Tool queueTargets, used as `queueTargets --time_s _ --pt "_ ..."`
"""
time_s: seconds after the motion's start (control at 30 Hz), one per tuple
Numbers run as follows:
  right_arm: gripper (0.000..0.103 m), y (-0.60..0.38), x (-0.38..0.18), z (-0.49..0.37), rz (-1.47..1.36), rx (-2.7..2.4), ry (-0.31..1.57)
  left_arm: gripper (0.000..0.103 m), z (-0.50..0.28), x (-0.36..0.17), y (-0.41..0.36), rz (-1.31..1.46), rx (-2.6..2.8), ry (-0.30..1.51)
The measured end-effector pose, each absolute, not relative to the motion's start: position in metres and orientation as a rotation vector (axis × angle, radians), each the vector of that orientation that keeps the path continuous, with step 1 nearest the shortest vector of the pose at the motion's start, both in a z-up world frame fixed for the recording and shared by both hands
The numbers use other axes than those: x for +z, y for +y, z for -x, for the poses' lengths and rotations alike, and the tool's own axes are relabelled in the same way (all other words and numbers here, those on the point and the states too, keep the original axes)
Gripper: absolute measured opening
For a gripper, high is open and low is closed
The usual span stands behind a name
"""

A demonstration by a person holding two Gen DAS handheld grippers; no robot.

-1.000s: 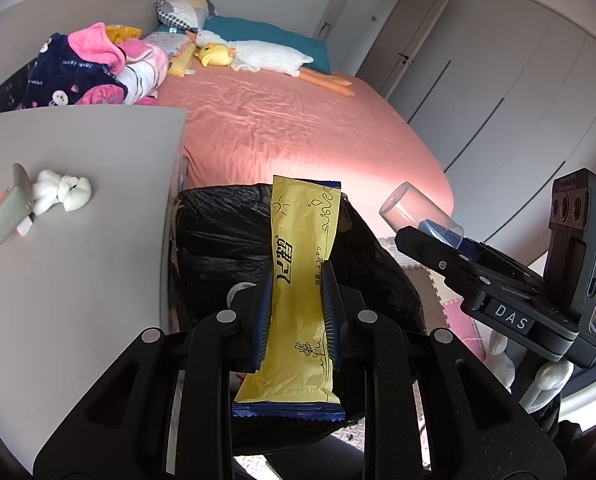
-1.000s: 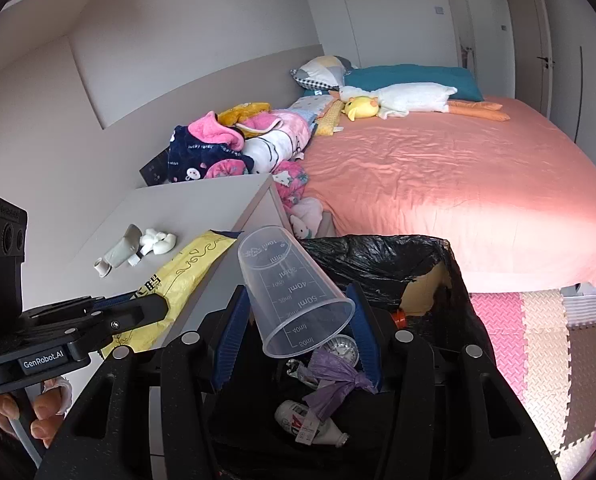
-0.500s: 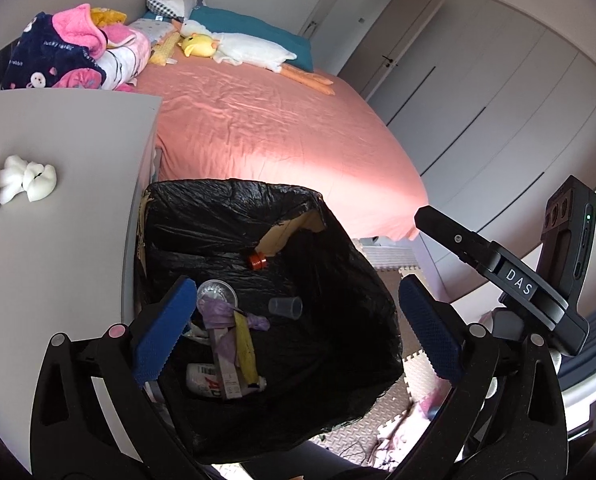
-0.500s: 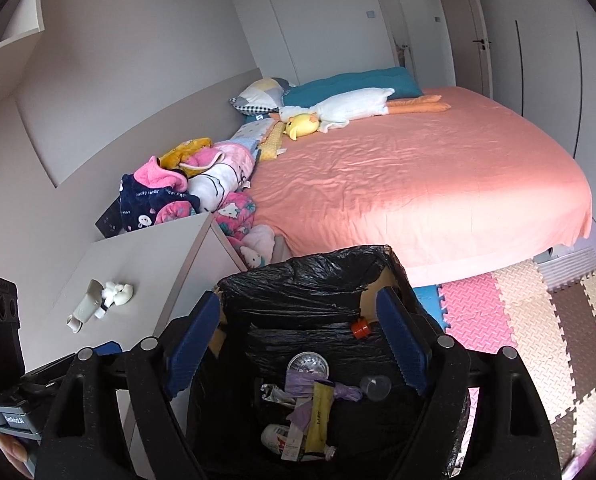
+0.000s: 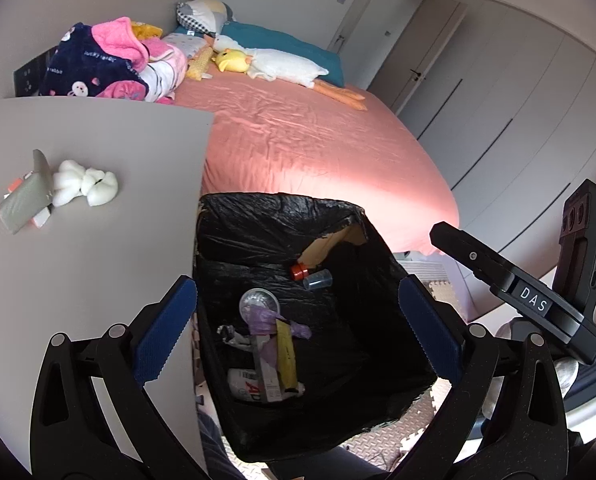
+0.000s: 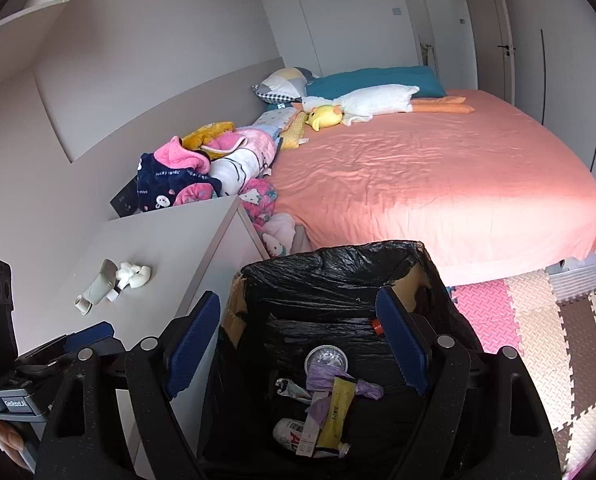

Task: Collect trash
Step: 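Move both tools back to the table toward the small cup and tape dispenser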

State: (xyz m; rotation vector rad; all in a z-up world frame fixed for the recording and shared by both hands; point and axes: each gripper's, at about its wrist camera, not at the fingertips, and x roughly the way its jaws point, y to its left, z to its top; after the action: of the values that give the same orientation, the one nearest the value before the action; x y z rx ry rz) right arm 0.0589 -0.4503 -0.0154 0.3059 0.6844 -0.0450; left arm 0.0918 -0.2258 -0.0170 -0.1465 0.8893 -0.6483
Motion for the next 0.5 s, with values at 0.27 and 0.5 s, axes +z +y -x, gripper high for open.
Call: queueTargets --time_s 0.27,0.5 --pt "0.081 -0.421 -0.020 -0.072 -0.285 -0.002 0.696 0.097 -0.094 -0.021 -0.193 0.142 -0.570 0.880" --pt "0.081 -0.391 -0.026 -0.086 -0.277 0.044 0.715 0.097 -0.097 -0.026 -0.157 0.158 -0.497 0.867"
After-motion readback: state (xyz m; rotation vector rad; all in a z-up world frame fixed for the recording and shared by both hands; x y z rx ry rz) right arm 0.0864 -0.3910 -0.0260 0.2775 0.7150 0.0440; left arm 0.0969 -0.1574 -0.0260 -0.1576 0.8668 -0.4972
